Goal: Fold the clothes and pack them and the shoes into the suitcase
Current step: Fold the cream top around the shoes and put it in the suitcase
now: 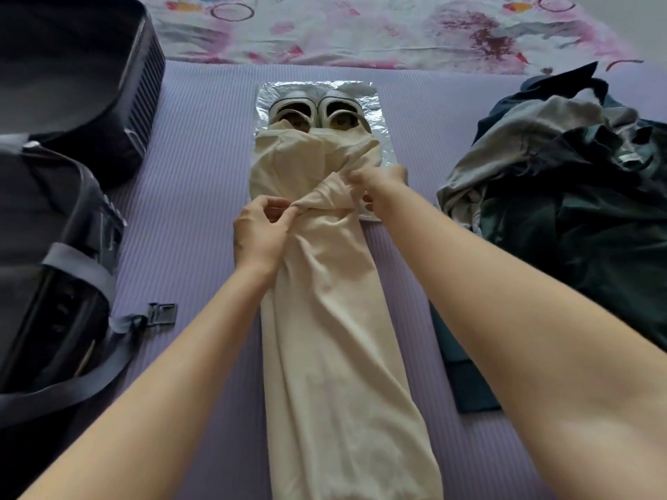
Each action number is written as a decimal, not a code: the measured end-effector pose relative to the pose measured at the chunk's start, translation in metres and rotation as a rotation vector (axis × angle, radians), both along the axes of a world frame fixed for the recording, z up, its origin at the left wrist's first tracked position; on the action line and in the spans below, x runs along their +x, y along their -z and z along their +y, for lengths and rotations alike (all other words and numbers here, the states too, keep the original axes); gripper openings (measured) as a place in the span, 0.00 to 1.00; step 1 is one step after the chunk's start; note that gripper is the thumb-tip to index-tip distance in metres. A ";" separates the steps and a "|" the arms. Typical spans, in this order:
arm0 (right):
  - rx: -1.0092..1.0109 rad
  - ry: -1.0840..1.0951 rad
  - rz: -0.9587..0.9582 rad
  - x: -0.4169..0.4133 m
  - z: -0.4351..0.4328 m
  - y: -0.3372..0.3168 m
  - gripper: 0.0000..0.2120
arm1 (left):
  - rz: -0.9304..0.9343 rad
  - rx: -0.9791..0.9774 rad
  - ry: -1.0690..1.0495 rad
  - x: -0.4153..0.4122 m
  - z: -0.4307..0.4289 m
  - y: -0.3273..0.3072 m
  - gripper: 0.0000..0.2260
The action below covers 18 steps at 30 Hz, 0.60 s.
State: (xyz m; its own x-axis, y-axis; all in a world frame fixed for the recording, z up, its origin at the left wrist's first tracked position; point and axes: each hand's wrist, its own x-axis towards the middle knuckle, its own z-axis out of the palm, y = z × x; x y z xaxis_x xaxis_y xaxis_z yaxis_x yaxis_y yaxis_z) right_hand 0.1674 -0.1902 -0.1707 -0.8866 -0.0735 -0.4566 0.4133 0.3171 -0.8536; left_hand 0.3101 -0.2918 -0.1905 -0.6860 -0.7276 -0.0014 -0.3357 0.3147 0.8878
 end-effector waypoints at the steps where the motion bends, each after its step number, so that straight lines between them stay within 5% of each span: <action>1: 0.040 0.017 0.062 -0.002 -0.002 -0.005 0.18 | 0.002 0.003 0.003 0.000 -0.001 0.001 0.09; 3: -0.009 0.025 0.171 -0.007 -0.011 -0.019 0.08 | 0.008 0.009 0.007 -0.001 -0.002 0.003 0.07; 5: -0.191 -0.026 0.207 -0.009 -0.029 -0.035 0.09 | 0.025 0.029 0.012 -0.004 -0.002 0.003 0.07; 8: -0.371 -0.212 0.107 -0.007 -0.059 -0.051 0.06 | 0.057 0.112 -0.024 -0.007 -0.006 0.004 0.07; 12: -0.261 -0.229 0.171 0.001 -0.063 -0.042 0.13 | 0.048 0.211 -0.041 0.002 -0.012 0.005 0.07; 18: 0.007 -0.343 0.524 0.062 0.030 -0.021 0.07 | 0.050 0.331 0.010 0.028 -0.003 0.002 0.05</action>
